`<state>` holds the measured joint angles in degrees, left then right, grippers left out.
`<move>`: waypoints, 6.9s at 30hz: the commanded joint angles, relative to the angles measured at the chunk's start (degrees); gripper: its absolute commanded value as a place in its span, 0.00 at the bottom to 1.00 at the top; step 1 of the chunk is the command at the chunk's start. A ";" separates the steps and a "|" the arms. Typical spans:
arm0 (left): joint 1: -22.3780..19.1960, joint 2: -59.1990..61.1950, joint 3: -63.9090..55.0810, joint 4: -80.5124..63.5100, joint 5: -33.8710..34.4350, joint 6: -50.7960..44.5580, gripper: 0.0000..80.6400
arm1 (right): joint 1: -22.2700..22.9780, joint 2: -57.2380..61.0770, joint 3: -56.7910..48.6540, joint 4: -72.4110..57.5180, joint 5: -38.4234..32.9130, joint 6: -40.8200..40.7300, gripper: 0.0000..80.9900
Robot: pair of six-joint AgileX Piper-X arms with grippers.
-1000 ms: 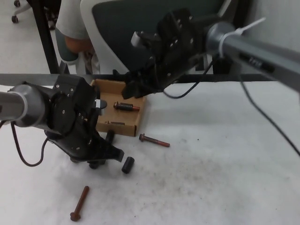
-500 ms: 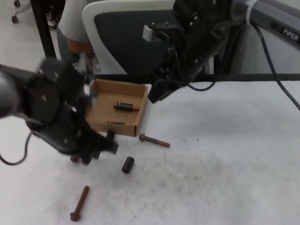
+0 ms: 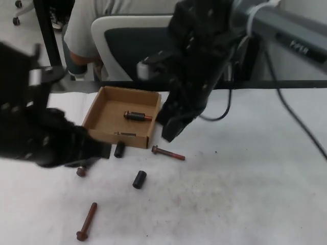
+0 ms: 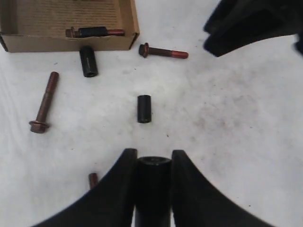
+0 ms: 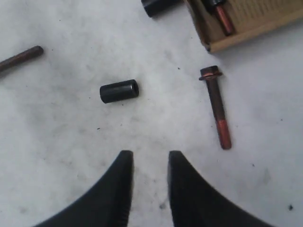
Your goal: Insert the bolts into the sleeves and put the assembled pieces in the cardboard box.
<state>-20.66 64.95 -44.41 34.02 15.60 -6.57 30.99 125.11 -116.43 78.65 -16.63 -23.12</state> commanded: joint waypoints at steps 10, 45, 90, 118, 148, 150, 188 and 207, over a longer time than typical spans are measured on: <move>0.12 -21.01 11.12 -1.68 4.27 -1.15 0.01 | 2.13 -0.93 9.77 -16.41 9.32 -1.36 0.52; 0.12 -23.14 12.75 -0.27 7.29 -0.93 0.01 | 2.13 8.75 10.28 -23.50 13.36 -1.35 0.62; -0.03 -29.37 28.85 -34.02 20.68 2.31 0.01 | 0.91 -37.72 41.02 -46.05 -0.86 23.62 0.00; -8.72 -4.06 32.72 -68.72 18.67 11.95 0.01 | 10.79 -58.11 87.66 -115.09 -0.46 59.23 0.00; -12.67 -0.70 32.72 -84.03 18.38 -1.13 0.01 | 10.79 -58.11 87.72 -114.98 -2.62 60.57 0.00; -12.67 -0.70 32.72 -84.01 19.27 -1.13 0.01 | 10.79 -58.11 87.72 -114.98 -3.05 60.57 0.00; -12.67 -0.70 32.72 -84.01 21.82 -2.31 0.01 | 13.37 -56.00 87.72 -114.98 -6.45 55.02 0.00; -12.67 -0.70 32.72 -82.68 21.35 6.57 0.01 | 10.59 -56.00 86.61 -114.98 -6.85 52.65 0.00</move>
<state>-33.09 64.24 -11.60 -48.03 37.21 -0.65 41.83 68.93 -28.99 -35.97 -22.74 30.07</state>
